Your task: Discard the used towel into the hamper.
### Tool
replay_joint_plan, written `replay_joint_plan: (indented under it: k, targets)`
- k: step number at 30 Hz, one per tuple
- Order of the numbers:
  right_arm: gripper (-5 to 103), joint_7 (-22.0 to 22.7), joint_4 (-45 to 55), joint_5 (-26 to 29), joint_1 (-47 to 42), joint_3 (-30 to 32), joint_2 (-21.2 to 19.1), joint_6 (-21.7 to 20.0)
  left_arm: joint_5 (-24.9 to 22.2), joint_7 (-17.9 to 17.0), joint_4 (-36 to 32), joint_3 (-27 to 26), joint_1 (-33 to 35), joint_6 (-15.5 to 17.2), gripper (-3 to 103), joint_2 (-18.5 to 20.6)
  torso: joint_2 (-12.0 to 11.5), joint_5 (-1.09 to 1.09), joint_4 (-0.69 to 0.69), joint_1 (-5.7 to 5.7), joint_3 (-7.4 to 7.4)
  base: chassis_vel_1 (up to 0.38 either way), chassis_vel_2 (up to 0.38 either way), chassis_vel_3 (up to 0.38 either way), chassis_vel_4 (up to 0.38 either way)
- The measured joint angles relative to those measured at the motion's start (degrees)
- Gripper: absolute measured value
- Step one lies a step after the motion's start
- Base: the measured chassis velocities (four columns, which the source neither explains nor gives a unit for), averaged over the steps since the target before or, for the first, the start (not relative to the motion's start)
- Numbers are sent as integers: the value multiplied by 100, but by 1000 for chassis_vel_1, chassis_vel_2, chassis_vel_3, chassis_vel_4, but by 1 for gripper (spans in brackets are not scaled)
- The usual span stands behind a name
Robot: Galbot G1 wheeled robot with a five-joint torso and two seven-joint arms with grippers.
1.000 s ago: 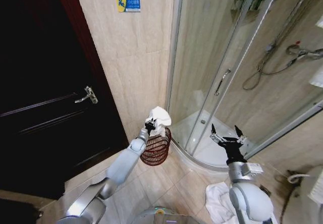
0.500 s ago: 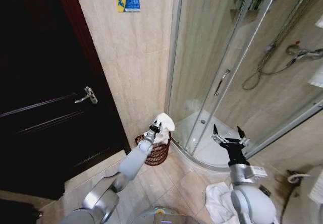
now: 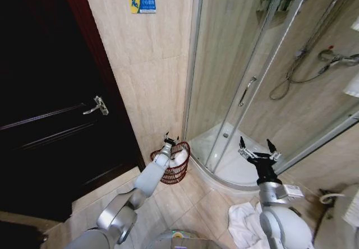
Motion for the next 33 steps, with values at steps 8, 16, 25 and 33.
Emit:
replay_joint_plan:
  k: [8,16,25,33]
  targets:
    - [100,15,43,33,-29,-17,-20,-18,-964,333,-2244,-325,1179,369,100,750,1,-1,1,0,-1,0,0,0,0]
    - [100,-86,69,35,-154,-31,-39,-1,-1387,343,-4309,-968,2402,665,100,1191,1,1,1,-1,-1,0,0,0,0]
    - [100,-113,64,104,-186,-70,-76,9,-1509,218,-5912,-1647,3376,906,100,1328,1,0,1,-1,-1,0,0,0,0]
    - [100,-198,77,124,-365,-21,-165,145,-1329,329,-6718,-2598,3893,1159,100,1298,1,1,-1,-1,0,0,0,0,0]
